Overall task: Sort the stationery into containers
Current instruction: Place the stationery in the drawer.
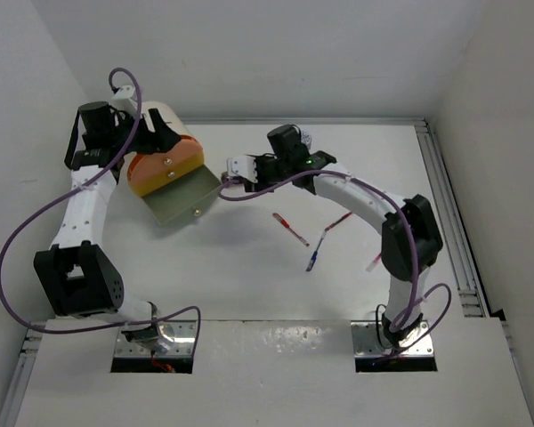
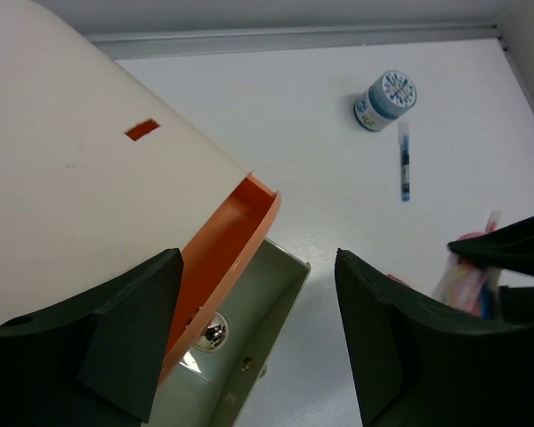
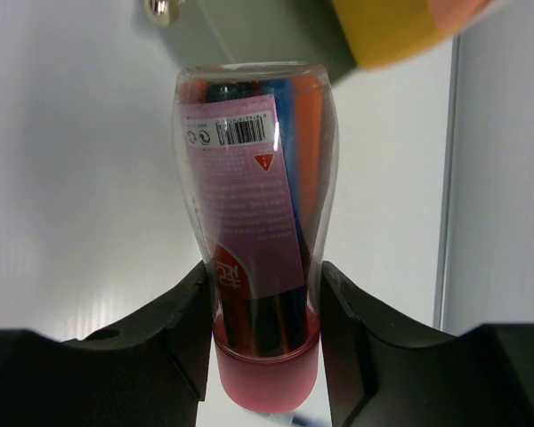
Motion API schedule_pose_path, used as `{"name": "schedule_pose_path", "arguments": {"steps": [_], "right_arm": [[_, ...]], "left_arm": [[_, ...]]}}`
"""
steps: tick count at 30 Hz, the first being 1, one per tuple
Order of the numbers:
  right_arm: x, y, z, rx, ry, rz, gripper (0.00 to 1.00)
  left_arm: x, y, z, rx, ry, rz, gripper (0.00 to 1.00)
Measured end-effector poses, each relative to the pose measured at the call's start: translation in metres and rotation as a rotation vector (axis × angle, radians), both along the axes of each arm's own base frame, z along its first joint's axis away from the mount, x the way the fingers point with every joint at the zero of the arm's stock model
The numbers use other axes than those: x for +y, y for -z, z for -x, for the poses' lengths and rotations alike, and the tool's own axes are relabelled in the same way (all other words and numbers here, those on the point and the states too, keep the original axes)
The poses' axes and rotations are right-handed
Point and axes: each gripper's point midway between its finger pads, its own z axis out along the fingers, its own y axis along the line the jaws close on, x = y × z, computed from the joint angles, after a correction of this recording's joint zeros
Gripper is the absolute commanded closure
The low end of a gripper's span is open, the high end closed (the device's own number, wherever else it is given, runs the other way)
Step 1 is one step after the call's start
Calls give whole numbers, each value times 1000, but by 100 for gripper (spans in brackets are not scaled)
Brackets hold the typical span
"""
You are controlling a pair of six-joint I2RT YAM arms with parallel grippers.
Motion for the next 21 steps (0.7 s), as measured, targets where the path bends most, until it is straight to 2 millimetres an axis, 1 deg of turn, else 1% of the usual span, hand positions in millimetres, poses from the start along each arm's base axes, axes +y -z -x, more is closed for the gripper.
{"name": "schedule_pose_path", "arguments": {"steps": [3,6,9,12,15,18,21], "right_arm": [[35,2,-2,-37,-48,-26,100],[60,9,1,-50,-89,-35,100],[86,12,3,-79,-131,-50,100],[107,14,6,-108,-170,-54,100],[125,15,5,-141,-203,-62,97],[142,16,2,-175,-232,-69,94],[153,20,-2,-202,-253,-68,92]], "left_arm": [[10,-9,-1,-27,-44,34,25],[20,-16,-2,-51,-82,54,25],[24,-22,-3,-68,-100,69,25],[26,-22,-2,-74,-110,85,25],[24,-16,-1,-62,-113,107,26],[23,-9,0,-41,-115,123,26],[22,-7,1,-35,-116,134,26]]}}
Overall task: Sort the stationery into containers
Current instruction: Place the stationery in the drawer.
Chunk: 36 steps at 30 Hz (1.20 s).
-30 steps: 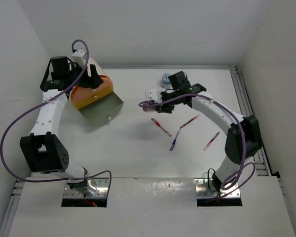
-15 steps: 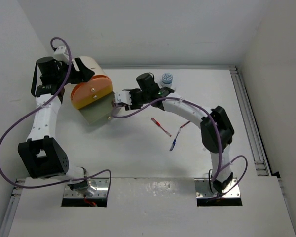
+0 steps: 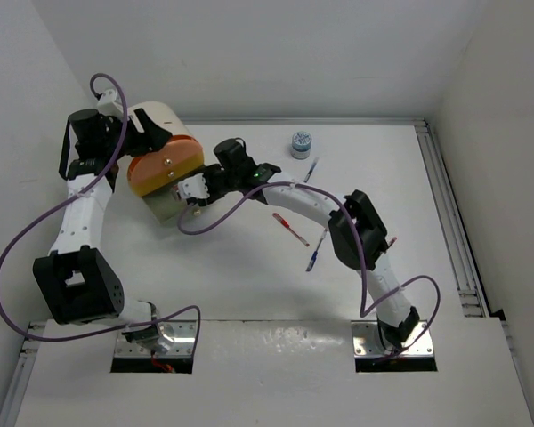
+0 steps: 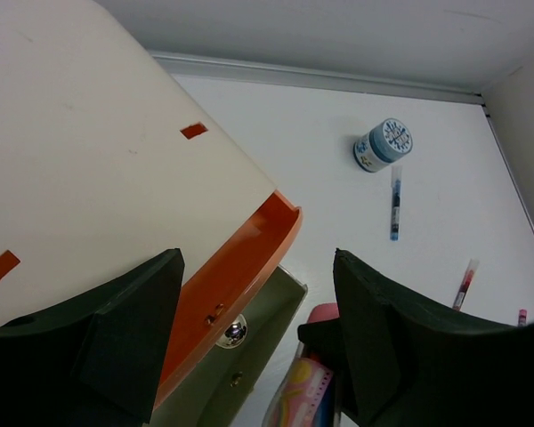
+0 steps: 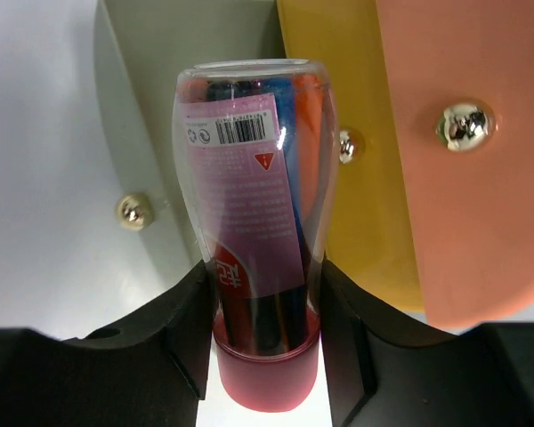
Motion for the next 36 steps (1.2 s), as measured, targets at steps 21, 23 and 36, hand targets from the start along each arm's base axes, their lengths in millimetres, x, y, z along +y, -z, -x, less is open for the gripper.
{"name": "schedule_pose_path", "arguments": {"steps": [21,23,36], "right_arm": [[30,13,-28,-58,25,-85,29],[34,6,-29,-57,38,-116,30],[-18,-95,-4,395,346,-488,81]], "left_arm": [[-2,-5,-1,-18,12,11,27],[-2,-5,-1,-17,11,12,28],[0,-4,-1,-19,6,3,36]]}}
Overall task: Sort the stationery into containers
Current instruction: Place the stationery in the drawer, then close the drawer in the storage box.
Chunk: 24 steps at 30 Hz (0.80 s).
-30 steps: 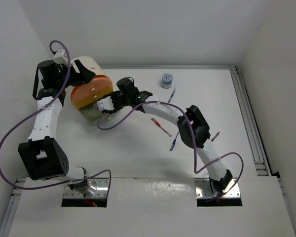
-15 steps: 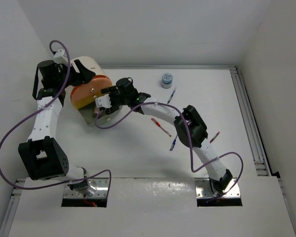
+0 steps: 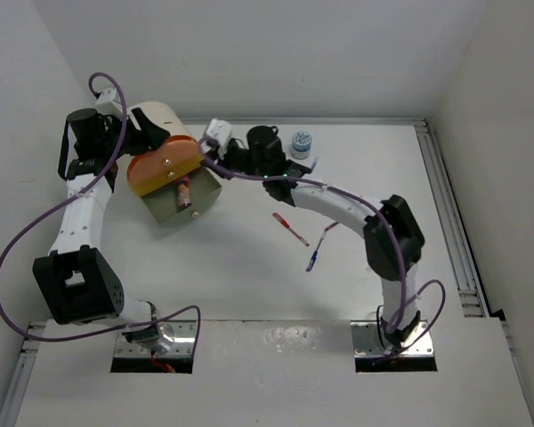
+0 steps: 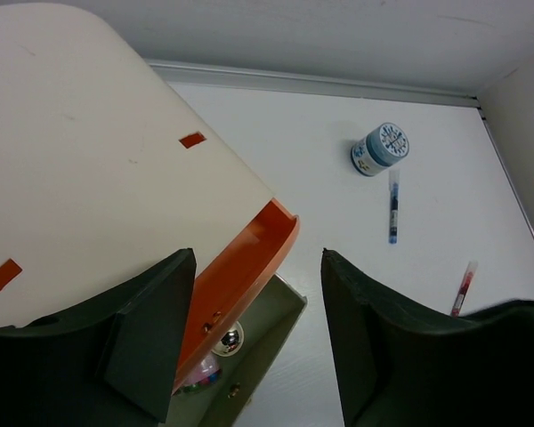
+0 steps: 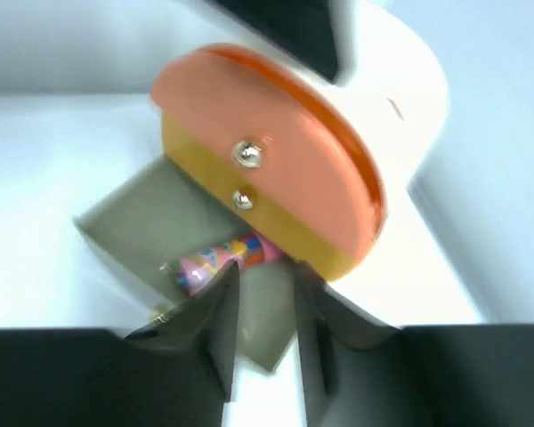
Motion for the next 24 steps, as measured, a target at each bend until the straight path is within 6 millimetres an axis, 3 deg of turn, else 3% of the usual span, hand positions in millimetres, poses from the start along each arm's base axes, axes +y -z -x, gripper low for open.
{"name": "schedule_pose_path", "arguments": {"steps": [2,4,8,9,13,18,24], "right_arm": [[-25,-10,4,132,69,-117,88],[-43,-5,6,263,114,-212,98],[-55,46,14,476,172,-245,98],[-53,66,21,545,179,-235,99],[-38,108,44,695,184,-213,100],[-18,128,60,766,178,-232,100],[-10,139,62,800,187,-261,100]], "left_arm": [[0,1,0,-1,1,-6,39],[2,3,0,2,-2,-22,42],[7,12,-1,30,-15,-56,47],[8,12,-2,29,-17,-69,48],[11,14,-4,41,-25,-119,49],[17,15,-10,47,-42,-167,50],[29,15,-13,47,-82,-208,49]]}}
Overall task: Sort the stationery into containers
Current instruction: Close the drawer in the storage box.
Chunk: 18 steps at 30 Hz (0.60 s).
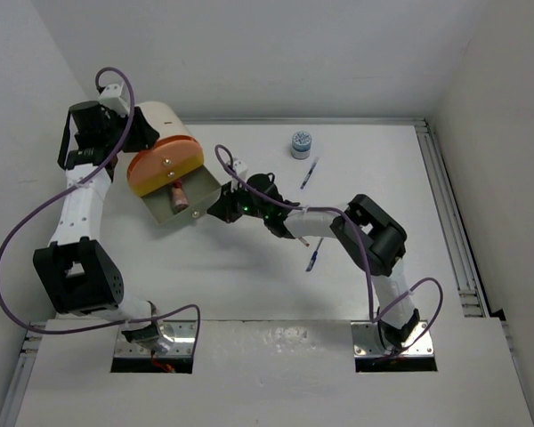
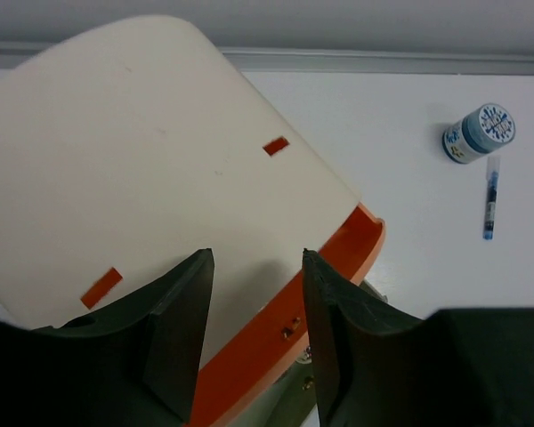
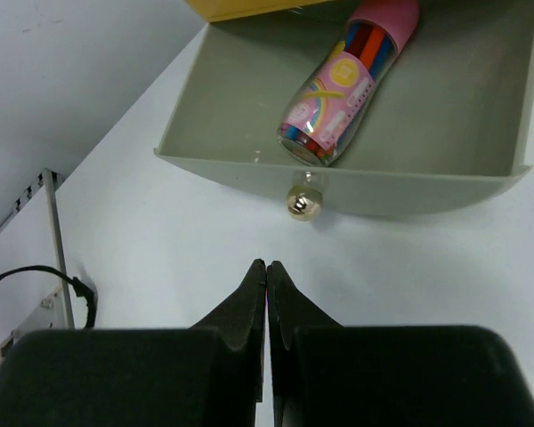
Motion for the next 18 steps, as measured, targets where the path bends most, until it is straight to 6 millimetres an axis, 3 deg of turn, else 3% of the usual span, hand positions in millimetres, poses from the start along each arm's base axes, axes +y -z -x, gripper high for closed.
{"name": "schedule_pose_path", "arguments": {"steps": [6,13,18], "right_arm": [[-3,9,1,23,16,-3,100],[-6,14,2,36,28,4,100],[-6,21,1,45,33,12,100]], "left_arm": [[15,-24,-21,-22,10,7,46],[34,3,-13,78,5,55,44],[41,6,-9,90,14,55,44]]}}
